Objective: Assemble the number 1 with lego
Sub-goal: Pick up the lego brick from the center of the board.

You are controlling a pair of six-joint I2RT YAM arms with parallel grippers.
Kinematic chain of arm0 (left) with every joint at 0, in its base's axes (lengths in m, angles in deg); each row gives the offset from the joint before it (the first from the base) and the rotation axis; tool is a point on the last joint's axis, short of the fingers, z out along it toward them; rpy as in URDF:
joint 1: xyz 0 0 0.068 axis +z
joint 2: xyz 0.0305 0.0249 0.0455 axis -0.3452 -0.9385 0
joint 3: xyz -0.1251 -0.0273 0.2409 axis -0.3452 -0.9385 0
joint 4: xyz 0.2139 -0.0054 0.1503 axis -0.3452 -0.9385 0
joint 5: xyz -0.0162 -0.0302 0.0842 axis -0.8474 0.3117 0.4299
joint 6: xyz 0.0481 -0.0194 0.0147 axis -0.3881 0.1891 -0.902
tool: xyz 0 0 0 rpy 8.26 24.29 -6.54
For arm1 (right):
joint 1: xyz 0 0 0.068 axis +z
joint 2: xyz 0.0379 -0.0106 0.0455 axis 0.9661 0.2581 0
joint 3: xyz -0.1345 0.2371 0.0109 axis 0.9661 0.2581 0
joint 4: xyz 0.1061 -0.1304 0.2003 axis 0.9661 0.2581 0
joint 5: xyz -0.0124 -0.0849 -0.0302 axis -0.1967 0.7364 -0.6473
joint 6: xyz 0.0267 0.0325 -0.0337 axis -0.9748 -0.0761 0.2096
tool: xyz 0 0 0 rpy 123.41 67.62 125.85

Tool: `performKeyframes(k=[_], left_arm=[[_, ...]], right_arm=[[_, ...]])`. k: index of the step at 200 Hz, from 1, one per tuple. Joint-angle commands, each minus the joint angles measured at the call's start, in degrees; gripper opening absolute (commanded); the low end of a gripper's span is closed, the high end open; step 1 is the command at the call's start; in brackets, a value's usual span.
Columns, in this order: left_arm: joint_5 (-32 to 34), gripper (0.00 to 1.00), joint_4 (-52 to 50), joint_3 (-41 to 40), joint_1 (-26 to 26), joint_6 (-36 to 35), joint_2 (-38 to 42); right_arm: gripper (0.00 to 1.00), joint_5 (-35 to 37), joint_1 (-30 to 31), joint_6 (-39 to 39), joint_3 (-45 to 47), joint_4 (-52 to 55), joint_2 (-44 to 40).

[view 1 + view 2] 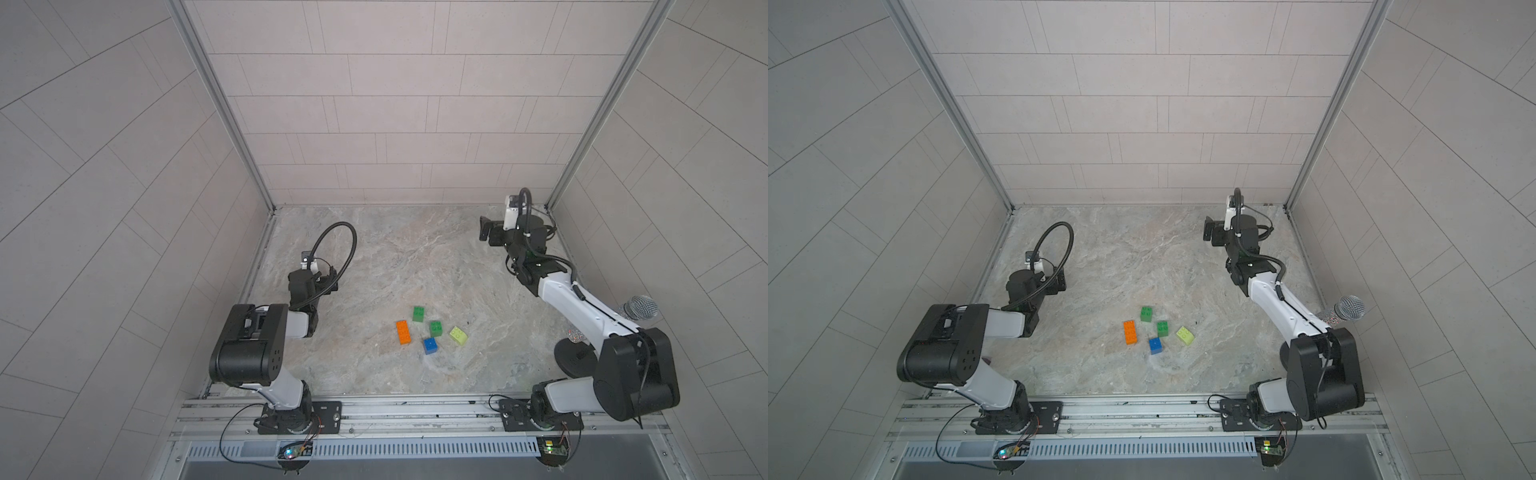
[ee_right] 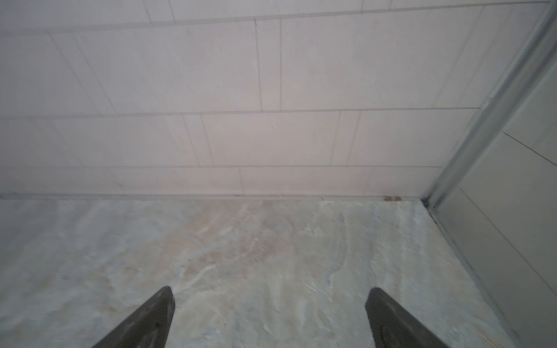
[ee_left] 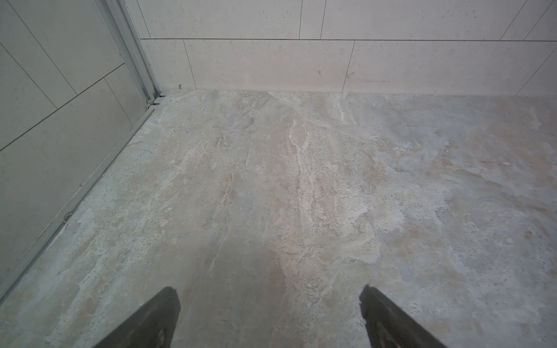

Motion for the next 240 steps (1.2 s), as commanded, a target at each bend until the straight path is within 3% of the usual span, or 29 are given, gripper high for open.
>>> performKeyframes(k=[1,14,37,55,81,107,122,130,136,144,154,171,193,240], left_arm=[[4.7,1.00,-2.3,-0.4,0.9,3.1,4.1],[3.1,1.00,-6.4,0.6,1.3,3.0,7.8],[-12.8,1.00,-16.1,6.8,4.8,1.9,6.9],[-29.1,1.00,-22.4,12.4,8.5,1.1,6.4],[-44.2,1.00,-9.9,11.3,10.7,7.0,6.1],[-58.8,1.00,-11.6,16.9,10.9,8.0,2.1],[-71.8,1.00,-10.6,20.5,11.6,9.0,-2.5],[-80.4,1.00,-4.4,22.1,11.8,13.7,-6.1],[-85.1,1.00,5.5,22.9,11.7,22.3,-9.3],[-86.0,1.00,25.4,23.4,11.4,38.2,-14.3],[-86.4,1.00,26.2,26.3,11.7,42.9,-18.5],[-88.2,1.00,26.2,28.0,11.1,43.8,-21.6],[-88.4,1.00,26.2,27.1,11.1,42.1,-19.9],[-88.9,1.00,26.2,26.6,11.0,41.3,-19.0]], right_arm=[[1.00,-17.9,0.4,-7.4,-2.8,19.8,5.2],[1.00,-13.4,4.0,-4.1,-6.2,30.8,5.4],[0.98,-0.8,16.0,-2.2,-7.9,43.6,2.5],[0.92,-0.4,24.5,-6.5,-8.1,49.3,0.3],[0.92,0.9,32.2,-17.1,-5.6,52.3,-4.1],[0.92,-2.8,33.8,-23.6,1.2,49.6,-8.7],[0.92,-2.9,34.7,-24.6,3.0,50.2,-9.6],[0.92,-2.9,35.3,-24.8,3.5,50.7,-9.7],[0.92,-2.9,35.7,-25.0,3.6,51.0,-9.6],[0.92,-3.3,36.1,-25.3,3.8,51.1,-9.2],[0.92,-4.2,36.8,-25.7,3.8,50.5,-8.4],[0.91,-4.6,38.3,-26.0,3.4,50.1,-5.9],[0.89,-3.6,40.4,-25.5,2.2,50.4,-1.7],[0.76,-4.3,44.6,-26.1,0.4,51.9,4.0]])
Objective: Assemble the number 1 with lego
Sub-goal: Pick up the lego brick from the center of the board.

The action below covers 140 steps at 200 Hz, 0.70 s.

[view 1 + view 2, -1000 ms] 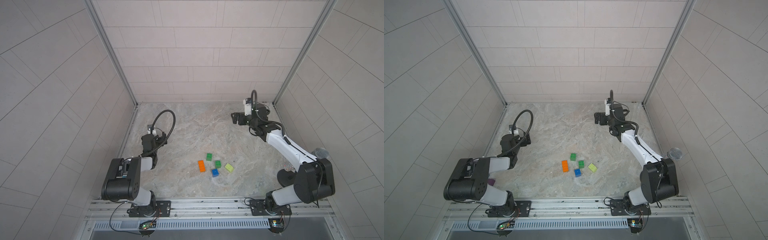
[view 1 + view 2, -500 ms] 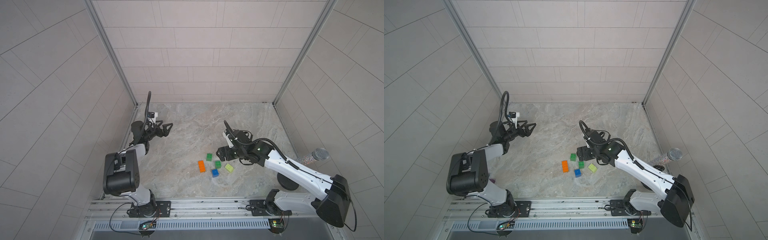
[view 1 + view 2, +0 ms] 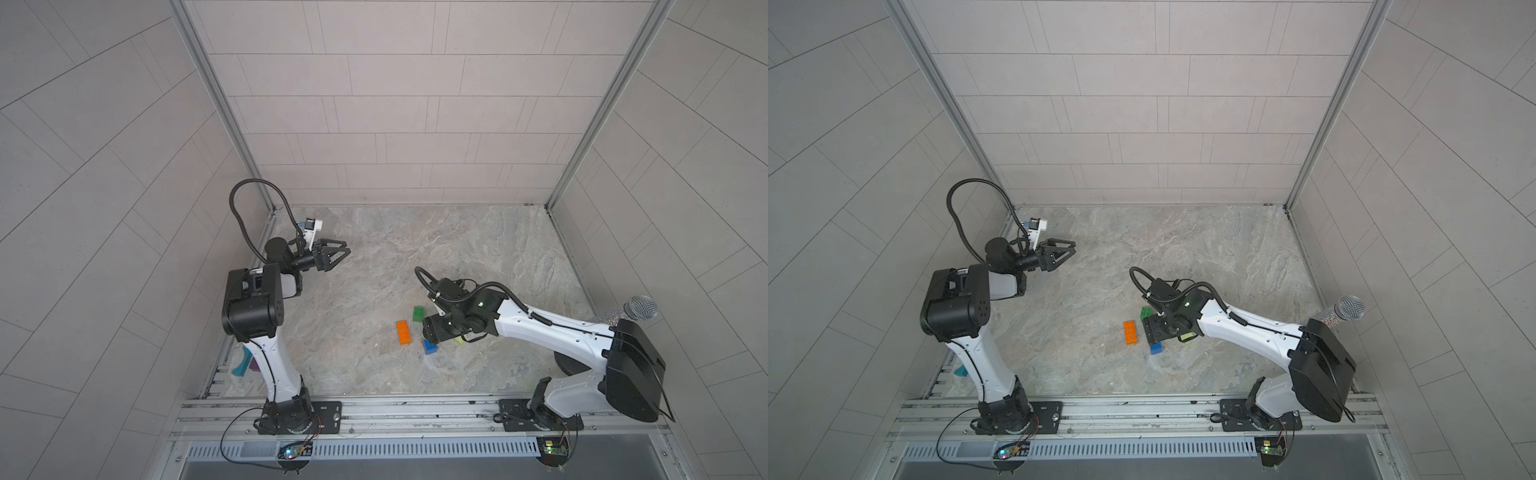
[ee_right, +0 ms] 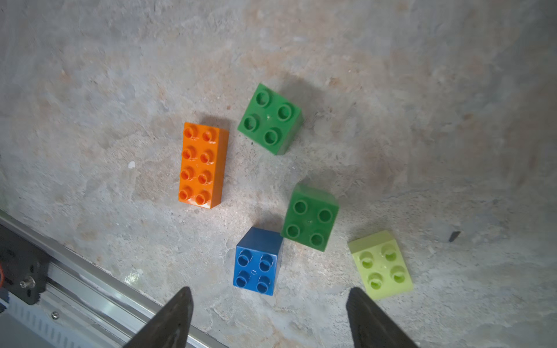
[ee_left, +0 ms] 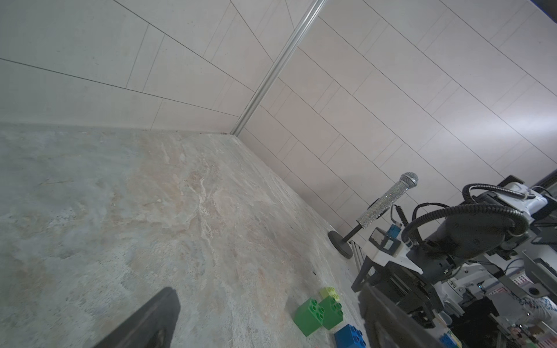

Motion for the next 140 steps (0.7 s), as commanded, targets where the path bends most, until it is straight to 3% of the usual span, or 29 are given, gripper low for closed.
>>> performKeyframes(k=[1,59,96,140], left_arm=[[-2.4,1.00,3.8,0.0,-0.2,0.6,1.0],[-2.3,1.00,3.9,-0.8,-0.1,0.3,2.0],[-2.1,1.00,3.8,-1.2,-0.2,0.3,1.9],[-1.9,1.00,3.8,-1.3,-0.3,0.3,1.9]], right_arm=[[0.76,0.3,1.7,-1.2,-1.1,2.7,1.0],[0.73,-1.1,2.9,-5.2,1.2,0.1,2.4],[0.74,3.0,3.6,-6.3,0.7,1.6,4.9],[0.75,2.6,4.1,-7.8,2.0,-0.9,5.8]])
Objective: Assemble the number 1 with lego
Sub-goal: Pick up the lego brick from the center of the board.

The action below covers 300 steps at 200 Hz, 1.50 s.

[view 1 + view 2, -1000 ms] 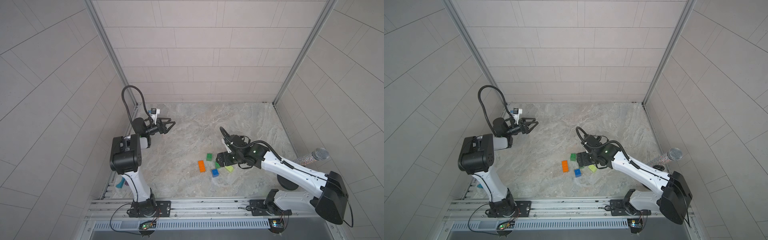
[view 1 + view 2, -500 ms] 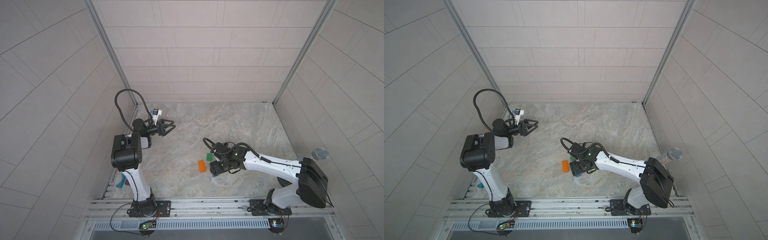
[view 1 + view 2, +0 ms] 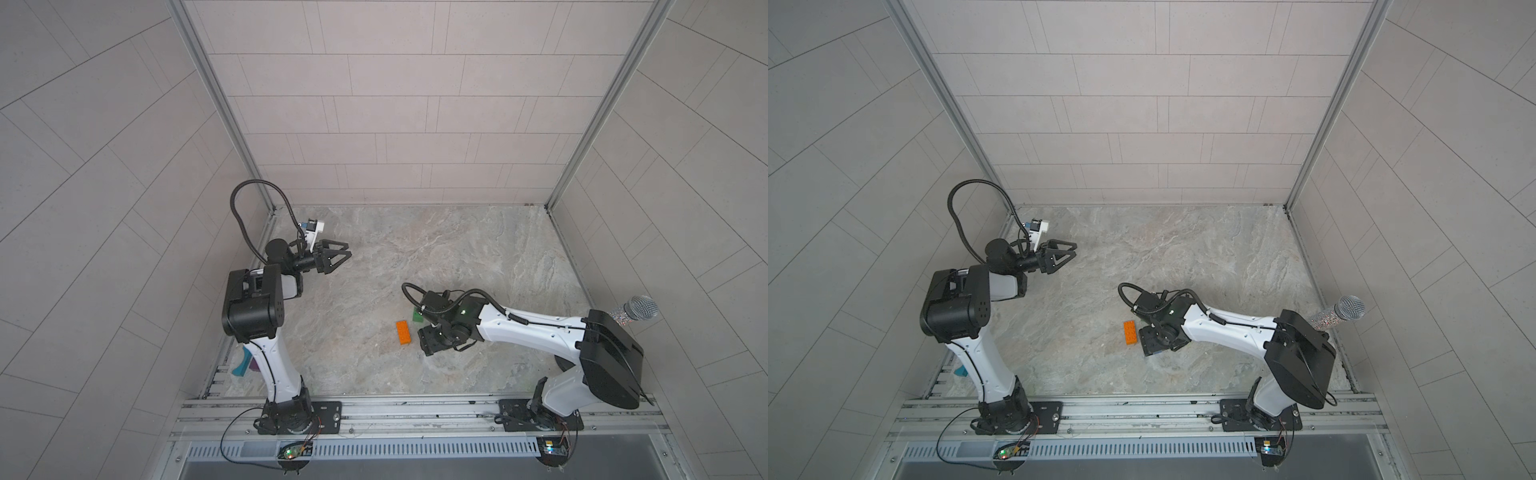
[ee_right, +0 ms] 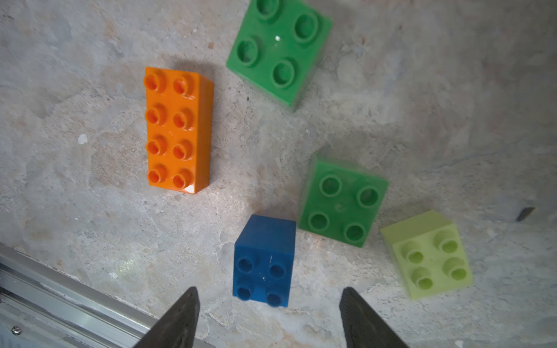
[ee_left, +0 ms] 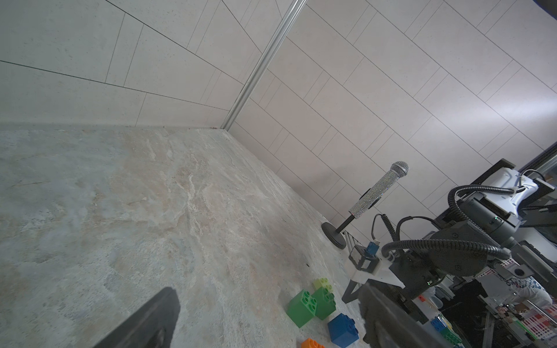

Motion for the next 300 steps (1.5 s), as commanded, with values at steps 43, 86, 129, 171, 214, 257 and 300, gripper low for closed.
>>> performKeyframes(k=[43,86,129,171,214,257,300], left_arm=[[-0.3,1.00,2.3,-0.5,-0.2,-0.2,1.8],[-0.2,1.00,2.3,-0.5,-0.3,-0.2,1.8],[-0.3,1.00,2.3,-0.6,-0.2,-0.2,1.7],[-0.2,1.00,2.3,-0.6,-0.2,-0.2,1.6],[-0.1,1.00,2.3,-0.5,-0.2,-0.2,1.6],[0.2,1.00,2.3,-0.9,-0.2,-0.2,2.2],[-0.1,1.00,2.3,-0.5,-0.2,0.0,2.1]], right_arm=[[0.73,0.8,0.9,-2.4,0.7,-2.6,2.6],[0.72,0.7,1.7,-2.7,1.2,-3.2,3.8],[0.62,0.7,2.1,-2.3,1.0,-3.5,6.0],[0.42,1.8,2.6,-2.3,1.2,-3.2,6.5],[0.29,3.9,3.8,-1.4,-3.2,1.3,5.1],[0.27,5.6,5.5,-2.2,-9.7,4.3,4.6],[0.27,8.4,5.4,0.5,-18.0,7.4,11.7]])
